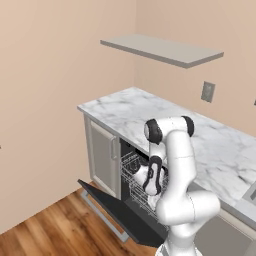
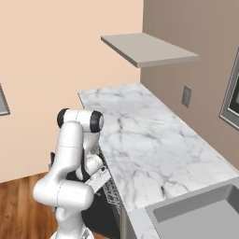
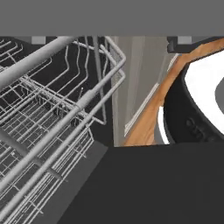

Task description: Open the dishwasher door and pull out the top rack.

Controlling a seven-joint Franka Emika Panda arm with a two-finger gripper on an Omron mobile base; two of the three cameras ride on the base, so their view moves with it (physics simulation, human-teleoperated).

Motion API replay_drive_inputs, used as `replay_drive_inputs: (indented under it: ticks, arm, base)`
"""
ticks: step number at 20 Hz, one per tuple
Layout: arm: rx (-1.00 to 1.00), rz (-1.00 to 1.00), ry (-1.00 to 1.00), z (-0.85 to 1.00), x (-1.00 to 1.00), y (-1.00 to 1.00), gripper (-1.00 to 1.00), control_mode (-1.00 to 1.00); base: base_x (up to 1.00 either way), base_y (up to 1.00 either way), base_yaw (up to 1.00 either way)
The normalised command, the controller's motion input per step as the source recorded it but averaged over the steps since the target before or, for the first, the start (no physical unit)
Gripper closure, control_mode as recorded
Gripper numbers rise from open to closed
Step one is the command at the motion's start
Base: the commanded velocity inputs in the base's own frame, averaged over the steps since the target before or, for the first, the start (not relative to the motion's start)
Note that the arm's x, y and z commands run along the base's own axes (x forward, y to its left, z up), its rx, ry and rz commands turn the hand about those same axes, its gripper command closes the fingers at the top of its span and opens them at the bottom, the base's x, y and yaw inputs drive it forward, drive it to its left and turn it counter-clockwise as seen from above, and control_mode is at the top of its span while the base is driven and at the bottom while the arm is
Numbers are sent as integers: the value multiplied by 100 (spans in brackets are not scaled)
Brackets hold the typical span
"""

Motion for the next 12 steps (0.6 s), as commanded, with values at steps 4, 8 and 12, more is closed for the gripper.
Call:
replay_drive_inputs:
  ticks: [4, 8, 12]
  arm:
    - [41, -1, 23, -9, -93, 16, -100, -100]
    - [39, -3, 24, -4, -85, 23, -100, -100]
    - [36, -7, 28, 0, -69, 32, -100, -100]
  base:
    - [0, 0, 0]
    - [0, 0, 0]
    - [0, 0, 0]
